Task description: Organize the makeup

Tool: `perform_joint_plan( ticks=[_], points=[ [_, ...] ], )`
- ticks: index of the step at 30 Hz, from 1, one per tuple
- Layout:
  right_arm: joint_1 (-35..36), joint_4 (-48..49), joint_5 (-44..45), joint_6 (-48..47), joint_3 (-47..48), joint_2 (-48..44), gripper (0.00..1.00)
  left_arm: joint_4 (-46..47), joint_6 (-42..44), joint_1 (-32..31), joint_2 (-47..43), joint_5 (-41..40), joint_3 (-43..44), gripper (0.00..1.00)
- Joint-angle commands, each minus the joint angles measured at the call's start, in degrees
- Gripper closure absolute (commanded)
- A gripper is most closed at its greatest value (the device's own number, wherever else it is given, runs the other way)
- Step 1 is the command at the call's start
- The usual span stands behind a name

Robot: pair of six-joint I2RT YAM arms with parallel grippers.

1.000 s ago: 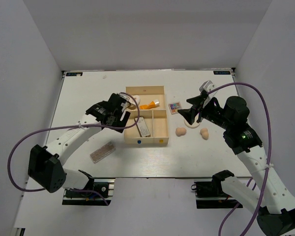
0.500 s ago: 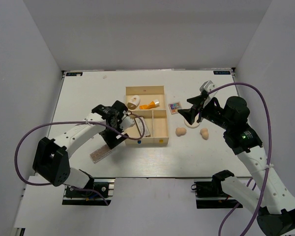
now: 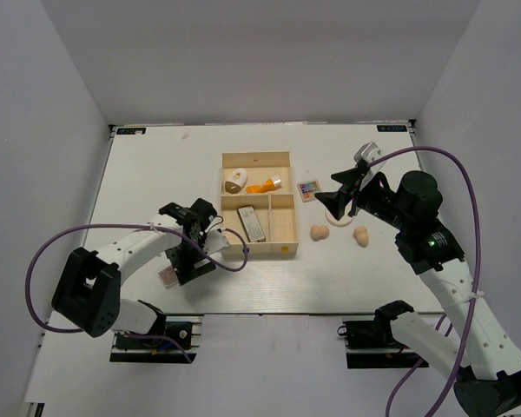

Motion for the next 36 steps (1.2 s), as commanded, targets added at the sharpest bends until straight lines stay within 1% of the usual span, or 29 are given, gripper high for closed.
perform_joint_plan(
  ticks=[1,7,12,15,19,24,31,36],
  points=[
    [-0.4,2.6,0.4,-0.2,-0.7,-0.4,0.32,2.6,3.2,1.3,1.5,0.4,0.5,0.02],
    [-0.6,2.6,0.3,-0.3,-0.8,-0.3,0.32,8.4,4.2,4.0,4.0,-1.3,-0.4,0.02],
    [-0.7,2.8,0.1,-0.4,-0.9,-0.1,0.32,11.9,5.5,5.8,5.4,-0.9,-0.5,0.02],
    [-0.7,2.9,0.1,-0.5,-0.9,0.1,0.32,13.5,6.1,6.4,5.8,-0.6,-2.1,0.02],
    [-0.7,3.0,0.2,-0.5,-0.9,0.7,0.32,17.0,7.4,7.8,3.4,0.5,-5.5,0.02],
    [-0.7,2.9,0.2,-0.5,-0.8,1.0,0.32,19.2,8.7,9.4,0.3,1.7,-8.8,0.02],
    [-0.7,2.9,0.2,-0.4,-0.8,1.0,0.32,22.8,8.8,10.6,-3.2,4.5,-10.1,0.02],
    [-0.7,3.0,0.1,-0.4,-0.9,1.1,0.31,26.8,8.3,12.3,-8.0,6.4,-11.4,0.02]
  ],
)
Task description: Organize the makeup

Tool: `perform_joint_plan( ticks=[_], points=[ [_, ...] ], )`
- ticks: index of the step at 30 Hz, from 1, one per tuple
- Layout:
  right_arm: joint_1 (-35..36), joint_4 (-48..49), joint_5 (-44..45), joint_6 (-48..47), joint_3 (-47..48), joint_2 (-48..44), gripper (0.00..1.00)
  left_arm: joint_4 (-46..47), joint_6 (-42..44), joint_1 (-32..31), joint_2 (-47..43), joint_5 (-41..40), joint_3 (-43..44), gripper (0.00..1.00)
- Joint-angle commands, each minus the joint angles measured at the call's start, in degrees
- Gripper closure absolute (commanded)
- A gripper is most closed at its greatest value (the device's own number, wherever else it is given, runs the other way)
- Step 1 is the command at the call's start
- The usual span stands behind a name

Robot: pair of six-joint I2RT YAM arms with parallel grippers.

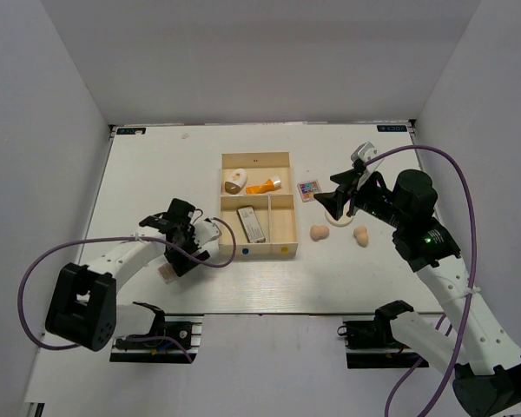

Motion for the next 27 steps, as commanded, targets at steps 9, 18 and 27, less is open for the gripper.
perform_joint_plan(
  ticks=[9,18,27],
  points=[
    [-0.3,2.7,0.1,-0.4,0.0,-0.1,0.32,3.6,0.7,2.7,-3.6,2.8,-2.2,0.02],
    [-0.3,2.7,0.1,-0.4,0.0,-0.3,0.32,2.3,0.7,3.2,-2.7,5.4,-2.5,0.02],
    [-0.2,2.9,-0.1,-0.5,-0.2,-0.4,0.32,-1.1,0.7,3.2,-1.6,8.1,-0.7,0.02]
  ],
)
